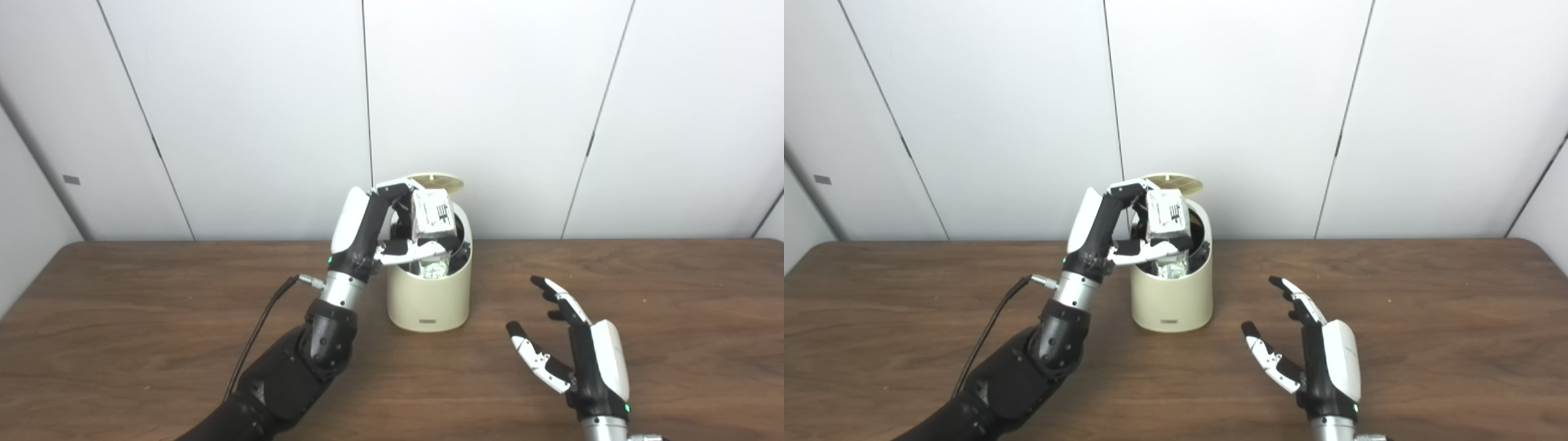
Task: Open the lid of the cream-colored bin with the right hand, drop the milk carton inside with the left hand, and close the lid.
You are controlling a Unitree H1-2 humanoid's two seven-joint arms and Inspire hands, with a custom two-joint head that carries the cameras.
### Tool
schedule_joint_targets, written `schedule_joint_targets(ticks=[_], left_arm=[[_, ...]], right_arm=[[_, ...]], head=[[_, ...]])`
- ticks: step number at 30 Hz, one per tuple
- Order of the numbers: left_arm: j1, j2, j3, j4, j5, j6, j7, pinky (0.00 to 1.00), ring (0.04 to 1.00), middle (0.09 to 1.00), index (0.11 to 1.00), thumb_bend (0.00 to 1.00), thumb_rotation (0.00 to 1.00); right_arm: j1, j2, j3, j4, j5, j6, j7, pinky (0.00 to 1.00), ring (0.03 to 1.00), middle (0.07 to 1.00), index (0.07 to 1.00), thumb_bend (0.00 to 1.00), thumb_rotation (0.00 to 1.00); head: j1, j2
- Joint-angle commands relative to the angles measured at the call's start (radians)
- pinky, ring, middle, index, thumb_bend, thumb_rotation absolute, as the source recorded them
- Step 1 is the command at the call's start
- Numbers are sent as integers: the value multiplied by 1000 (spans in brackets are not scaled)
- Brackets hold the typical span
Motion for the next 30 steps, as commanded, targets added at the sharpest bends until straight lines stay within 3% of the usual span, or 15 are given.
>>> schedule_joint_targets(ticks=[1,14,18,21,30], left_arm=[[-14,7,8,8,9,-7,-16,328,426,493,495,503,0],[-5,15,25,8,19,-7,-27,332,426,493,495,503,0],[-21,34,13,-1,62,-7,7,346,437,482,493,504,0],[-35,46,-4,-1,92,-7,42,370,454,482,480,504,0],[-61,64,-21,-26,102,-7,78,386,458,489,469,505,0]], right_arm=[[39,39,21,6,9,-11,-6,699,810,837,815,232,451],[39,41,30,-16,4,29,8,697,810,839,819,231,408],[38,41,33,-11,4,25,4,693,809,839,818,231,385],[37,40,35,-12,1,30,7,700,812,838,819,231,450],[30,37,38,2,-4,23,0,694,807,832,815,229,452]], head=[[0,2],[3,4],[3,3],[4,2],[7,-7]])
